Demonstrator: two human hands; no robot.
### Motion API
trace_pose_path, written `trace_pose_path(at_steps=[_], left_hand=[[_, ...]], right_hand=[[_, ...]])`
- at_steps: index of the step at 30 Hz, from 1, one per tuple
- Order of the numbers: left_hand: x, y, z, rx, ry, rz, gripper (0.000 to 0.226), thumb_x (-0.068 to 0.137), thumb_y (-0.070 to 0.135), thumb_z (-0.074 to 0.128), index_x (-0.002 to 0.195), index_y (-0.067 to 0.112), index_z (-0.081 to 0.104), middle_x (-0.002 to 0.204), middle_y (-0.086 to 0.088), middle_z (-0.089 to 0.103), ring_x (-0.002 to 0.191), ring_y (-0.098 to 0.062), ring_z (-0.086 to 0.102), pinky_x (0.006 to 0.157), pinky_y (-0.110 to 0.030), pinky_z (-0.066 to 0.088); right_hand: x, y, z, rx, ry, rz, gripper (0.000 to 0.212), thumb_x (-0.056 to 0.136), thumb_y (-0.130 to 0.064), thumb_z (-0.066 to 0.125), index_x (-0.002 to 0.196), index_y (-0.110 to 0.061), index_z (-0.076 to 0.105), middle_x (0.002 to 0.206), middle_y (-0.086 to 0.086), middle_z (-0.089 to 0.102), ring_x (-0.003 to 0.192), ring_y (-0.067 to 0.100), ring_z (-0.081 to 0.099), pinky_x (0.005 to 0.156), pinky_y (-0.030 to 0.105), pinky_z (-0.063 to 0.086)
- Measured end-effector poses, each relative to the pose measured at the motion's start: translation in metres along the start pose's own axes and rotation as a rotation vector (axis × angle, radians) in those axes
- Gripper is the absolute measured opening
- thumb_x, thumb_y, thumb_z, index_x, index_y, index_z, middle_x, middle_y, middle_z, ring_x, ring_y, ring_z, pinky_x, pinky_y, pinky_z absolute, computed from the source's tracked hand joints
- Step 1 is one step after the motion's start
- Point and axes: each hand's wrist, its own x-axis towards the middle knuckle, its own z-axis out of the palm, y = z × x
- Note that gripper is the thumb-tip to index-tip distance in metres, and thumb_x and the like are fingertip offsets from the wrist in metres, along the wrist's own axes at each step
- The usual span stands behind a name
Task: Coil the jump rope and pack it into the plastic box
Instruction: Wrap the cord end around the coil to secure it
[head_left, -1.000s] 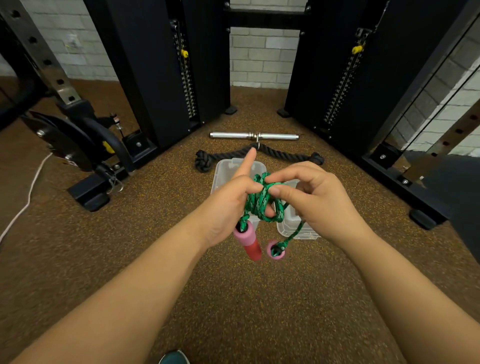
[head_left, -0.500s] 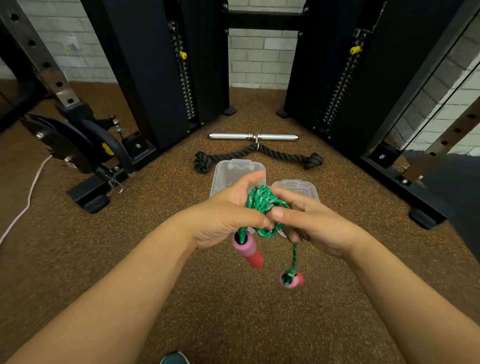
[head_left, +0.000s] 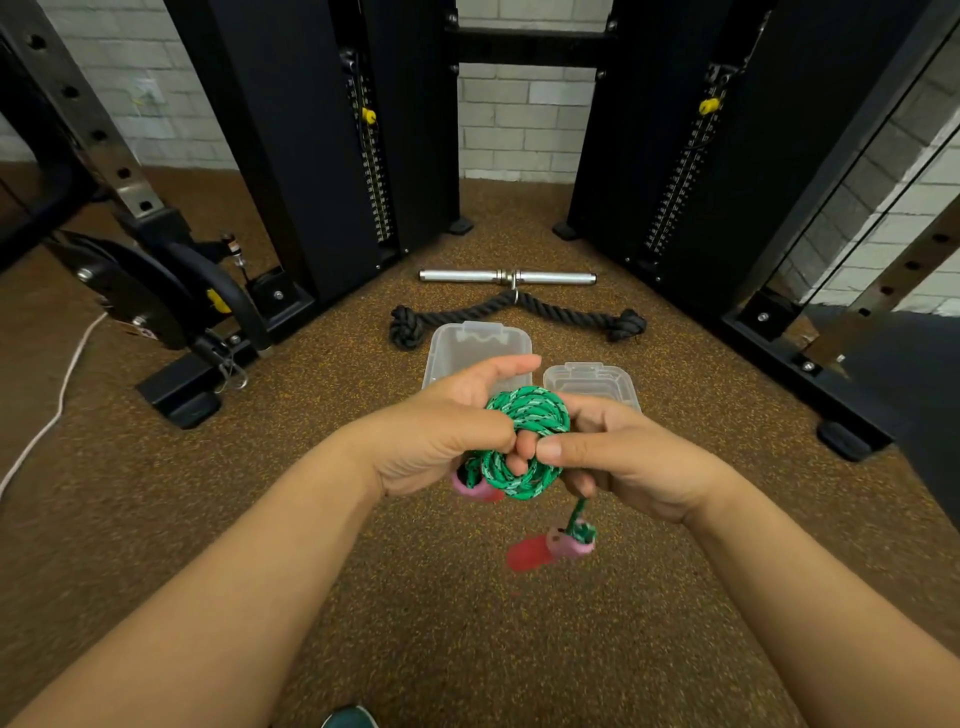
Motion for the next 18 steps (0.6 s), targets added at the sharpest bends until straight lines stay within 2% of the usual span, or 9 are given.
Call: trace_pose_path(at_steps=[3, 6, 8, 11, 13, 16, 18], left_hand=[[0.002, -0.003, -0.001, -0.021, 0.066, 0.069, 0.071, 0.08, -0.016, 0.047, 0.139, 0.022, 0.039, 0.082, -0.01, 0.066, 0.067, -0.012, 0.063, 0.067, -0.023, 0.055], [0.006, -0.006, 0.004, -0.061, 0.111, 0.115, 0.063, 0.074, -0.012, 0.053, 0.129, 0.019, 0.049, 0.08, -0.003, 0.067, 0.067, -0.01, 0.063, 0.067, -0.022, 0.055], [0.008, -0.005, 0.007, -0.071, 0.125, 0.106, 0.058, 0.076, -0.015, 0.051, 0.125, 0.017, 0.052, 0.078, -0.002, 0.065, 0.064, -0.008, 0.06, 0.063, -0.021, 0.053], [0.007, -0.002, 0.008, -0.093, 0.092, 0.073, 0.065, 0.071, -0.012, 0.051, 0.128, 0.018, 0.049, 0.083, -0.005, 0.062, 0.062, -0.007, 0.059, 0.064, -0.021, 0.051], [0.006, -0.001, 0.01, -0.034, 0.104, 0.06, 0.067, 0.073, -0.015, 0.053, 0.129, 0.021, 0.045, 0.084, -0.007, 0.061, 0.067, -0.01, 0.06, 0.071, -0.026, 0.051], [0.009, -0.005, 0.013, 0.069, 0.203, 0.083, 0.072, 0.076, -0.019, 0.055, 0.131, 0.024, 0.038, 0.094, -0.013, 0.059, 0.08, -0.018, 0.06, 0.081, -0.037, 0.051], [0.014, -0.008, 0.012, 0.113, 0.296, 0.118, 0.073, 0.072, -0.012, 0.059, 0.13, 0.025, 0.037, 0.105, -0.014, 0.058, 0.085, -0.026, 0.057, 0.077, -0.044, 0.048]], right_hand=[[-0.001, -0.005, -0.006, -0.037, 0.148, 0.027, 0.031, 0.079, -0.016, 0.067, 0.11, -0.016, 0.066, 0.08, -0.009, 0.067, 0.049, 0.002, 0.043, 0.045, 0.013, 0.034], [-0.001, -0.005, -0.008, -0.136, 0.24, 0.022, 0.026, 0.087, -0.014, 0.063, 0.112, -0.008, 0.062, 0.075, -0.013, 0.064, 0.051, 0.003, 0.042, 0.047, 0.014, 0.037], [-0.001, -0.003, -0.004, -0.143, 0.242, -0.009, 0.028, 0.089, -0.014, 0.059, 0.117, -0.008, 0.058, 0.078, -0.011, 0.063, 0.053, 0.005, 0.045, 0.049, 0.015, 0.04], [0.0, -0.003, 0.0, -0.011, 0.158, -0.037, 0.04, 0.089, -0.008, 0.058, 0.127, -0.014, 0.051, 0.084, -0.002, 0.064, 0.051, 0.007, 0.047, 0.048, 0.016, 0.041], [0.001, -0.003, 0.0, -0.047, 0.126, -0.02, 0.038, 0.09, -0.001, 0.054, 0.125, -0.016, 0.055, 0.083, 0.0, 0.063, 0.051, 0.008, 0.045, 0.046, 0.017, 0.04], [0.003, -0.002, 0.0, -0.137, 0.215, -0.003, 0.035, 0.089, 0.005, 0.053, 0.116, -0.015, 0.061, 0.08, -0.007, 0.065, 0.054, 0.006, 0.043, 0.047, 0.016, 0.039], [0.006, -0.002, 0.003, -0.139, 0.294, -0.008, 0.036, 0.087, 0.006, 0.054, 0.116, -0.014, 0.061, 0.083, -0.005, 0.065, 0.053, 0.002, 0.044, 0.046, 0.015, 0.038]])
